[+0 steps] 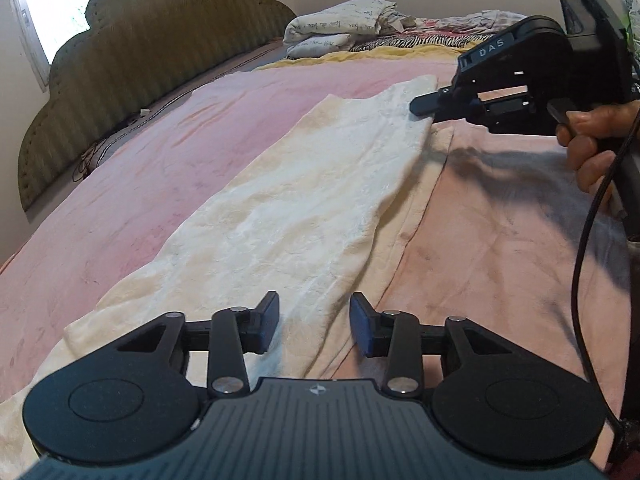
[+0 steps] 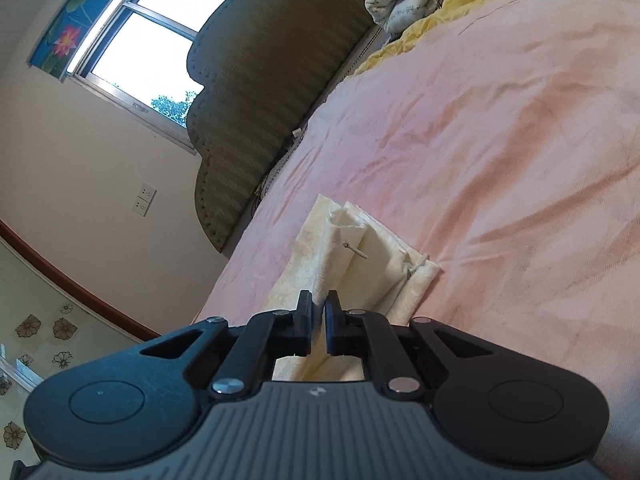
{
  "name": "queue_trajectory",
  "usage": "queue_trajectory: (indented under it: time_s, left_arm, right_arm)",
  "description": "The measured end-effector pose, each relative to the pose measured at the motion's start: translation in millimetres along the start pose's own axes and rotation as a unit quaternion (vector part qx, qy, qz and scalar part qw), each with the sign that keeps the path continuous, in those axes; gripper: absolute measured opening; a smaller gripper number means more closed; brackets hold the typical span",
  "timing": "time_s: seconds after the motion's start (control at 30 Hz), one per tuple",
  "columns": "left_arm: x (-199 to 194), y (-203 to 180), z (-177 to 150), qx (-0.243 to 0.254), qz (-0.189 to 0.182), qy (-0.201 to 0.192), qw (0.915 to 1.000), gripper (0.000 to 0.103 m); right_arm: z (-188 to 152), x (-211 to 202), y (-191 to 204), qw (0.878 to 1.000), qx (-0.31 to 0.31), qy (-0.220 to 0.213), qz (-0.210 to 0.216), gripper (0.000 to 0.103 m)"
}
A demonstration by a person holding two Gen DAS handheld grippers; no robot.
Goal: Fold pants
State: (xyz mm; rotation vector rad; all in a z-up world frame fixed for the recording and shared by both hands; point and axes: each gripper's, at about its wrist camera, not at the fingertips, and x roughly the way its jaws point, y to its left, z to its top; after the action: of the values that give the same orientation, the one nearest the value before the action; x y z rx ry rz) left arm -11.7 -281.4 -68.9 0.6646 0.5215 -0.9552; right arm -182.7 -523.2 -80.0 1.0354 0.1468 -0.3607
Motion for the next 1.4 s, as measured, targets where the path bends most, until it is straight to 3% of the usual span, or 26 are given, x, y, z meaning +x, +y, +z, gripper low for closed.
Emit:
queue_trajectory:
  time_s: [0.1,0.2,0.33,0.47,0.57,0.63,0.7,0.77,0.8,0.87,0.9,0.93,0.97,1.0,1.07,1.13,1.23,1.3,1.4]
  left_arm:
    - [4,8,2,-0.038,-0.006,0.004,0.9993,0.017]
    - [0,6,3,-0.03,0.004,-0.002,0.9995,0.009]
    - [-2,2,2,-0.023,0.01,-0.006,0.9997,0.006]
    - [-8,4,3,-0.029,0.0,-0.008,0.9995,0.005]
    - [-15,2,5,-0.025,-0.017,-0.013,0.9995,0.005]
    - [-7,-1,4,-0.016,-0.018,0.001,0.9997,0.005]
    - [0,1,1,-0.025,-0.021,0.006,0.9994,0.01]
    - [-5,6,1,-0.038,-0.028,0.0,0.9989,0.024]
    - [-9,10,2,-0.045,-0.037,-0.001,0.9983,0.028]
    - [-17,19,4,-0.066,-0.053,-0.003,0.9964,0.041]
    - [-22,25,4,-0.08,-0.061,-0.008,0.9949,0.048]
    - [-25,31,4,-0.093,-0.065,-0.012,0.9935,0.05]
    - [-29,38,4,-0.109,-0.064,-0.014,0.9919,0.05]
    - [-32,46,5,-0.126,-0.058,-0.014,0.9902,0.051]
    - [-33,62,5,-0.157,-0.035,-0.006,0.9869,0.051]
    - [-33,82,3,-0.188,-0.001,0.011,0.9822,0.051]
    - [-30,127,-6,-0.254,0.061,0.043,0.9644,0.052]
    - [-21,160,-17,-0.303,0.086,0.074,0.9462,0.057]
    - [-6,191,-33,-0.335,0.133,0.113,0.9257,0.056]
  right_arm:
    - [-1,4,-3,0.999,-0.018,0.011,-0.027,0.007]
    - [-6,7,-17,0.999,0.002,0.024,-0.041,0.007]
    - [-4,15,-27,0.998,0.051,0.038,-0.017,0.009]
    - [-5,20,-21,0.999,0.035,0.026,-0.02,0.008]
    - [-5,11,-8,0.999,-0.007,0.012,-0.034,0.006]
    - [-2,14,-4,0.998,-0.037,0.024,-0.052,0.007]
    - [-1,21,-8,0.997,-0.038,0.04,-0.063,0.006]
    - [1,18,-8,0.997,-0.018,0.039,-0.063,0.008]
    - [3,12,-5,0.997,-0.019,0.02,-0.077,0.011]
    - [1,-6,7,0.987,-0.049,-0.045,-0.145,0.028]
    - [-1,-13,17,0.977,-0.073,-0.08,-0.182,0.041]
    - [-4,-18,27,0.97,-0.103,-0.105,-0.193,0.042]
    - [-7,-19,40,0.968,-0.14,-0.113,-0.174,0.042]
    - [-10,-13,53,0.97,-0.174,-0.095,-0.143,0.043]
    - [-15,17,77,0.966,-0.235,-0.007,-0.105,0.056]
    - [-19,59,90,0.959,-0.262,0.087,-0.067,0.058]
    - [-22,112,101,0.935,-0.309,0.148,-0.09,0.058]
    - [-13,138,98,0.925,-0.323,0.155,-0.126,0.058]
    - [-6,137,101,0.922,-0.326,0.118,-0.174,0.06]
